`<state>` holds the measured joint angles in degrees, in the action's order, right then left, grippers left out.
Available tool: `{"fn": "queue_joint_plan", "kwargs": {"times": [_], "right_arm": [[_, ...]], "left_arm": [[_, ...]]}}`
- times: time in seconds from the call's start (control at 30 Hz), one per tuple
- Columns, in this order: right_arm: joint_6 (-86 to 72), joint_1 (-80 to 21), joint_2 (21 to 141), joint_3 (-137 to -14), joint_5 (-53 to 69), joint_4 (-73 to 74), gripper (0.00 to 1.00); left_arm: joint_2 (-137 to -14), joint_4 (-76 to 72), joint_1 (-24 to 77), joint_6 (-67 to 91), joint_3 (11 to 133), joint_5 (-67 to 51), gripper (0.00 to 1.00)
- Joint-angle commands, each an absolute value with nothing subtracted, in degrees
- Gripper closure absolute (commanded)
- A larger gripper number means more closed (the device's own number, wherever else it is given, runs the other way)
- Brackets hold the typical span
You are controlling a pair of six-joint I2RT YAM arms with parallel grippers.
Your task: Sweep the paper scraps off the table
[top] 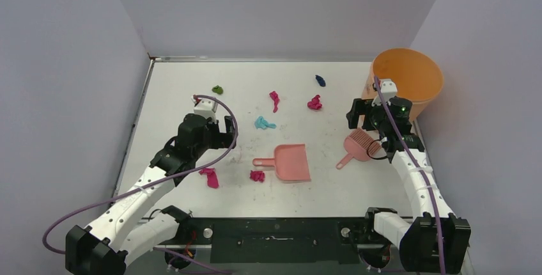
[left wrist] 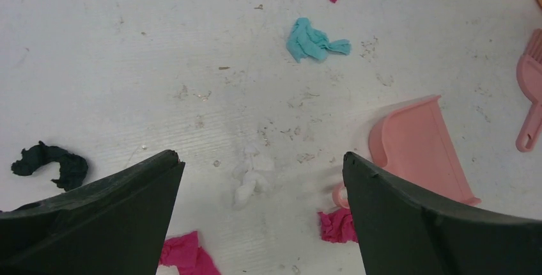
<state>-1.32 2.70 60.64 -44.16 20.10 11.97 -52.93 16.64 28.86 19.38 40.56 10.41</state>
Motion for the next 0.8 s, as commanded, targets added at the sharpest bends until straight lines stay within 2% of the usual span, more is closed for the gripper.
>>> {"fn": "queue_joint_plan", "kwargs": {"times": [0.0,0.1,0.2,0.3,0.43,0.5,0.7,0.77], "right_arm": [[-3.56,3.32,61.41,-45.98,18.41,8.85,0.10],[1.30,3.90,59.82,-43.93,19.81,7.83,0.10],[9.93,4.43,57.62,-39.93,28.82,8.00,0.10],[12.95,4.43,57.52,-39.12,32.96,9.36,0.10],[15.16,4.48,58.67,-39.03,31.47,9.80,0.09],[16.35,4.51,59.62,-39.02,30.05,10.22,0.08],[18.86,3.76,65.07,-40.87,26.84,11.96,0.02],[19.59,3.08,66.74,-41.61,25.21,13.18,0.07]], "left_arm": [[-52.37,11.63,30.07,17.86,41.64,3.80,0.03],[-53.99,12.14,30.82,17.20,42.33,0.36,0.09],[-56.84,13.55,31.45,15.98,43.94,-6.24,0.16],[-59.32,15.04,32.38,15.76,45.12,-6.58,0.19],[-60.98,16.13,33.34,15.88,45.50,-3.34,0.20],[-62.00,16.77,33.60,15.94,46.29,-5.70,0.20],[-68.22,15.68,37.97,23.09,50.05,-4.53,0.26],[-71.28,17.47,40.79,24.27,52.51,-1.66,0.25]]}}
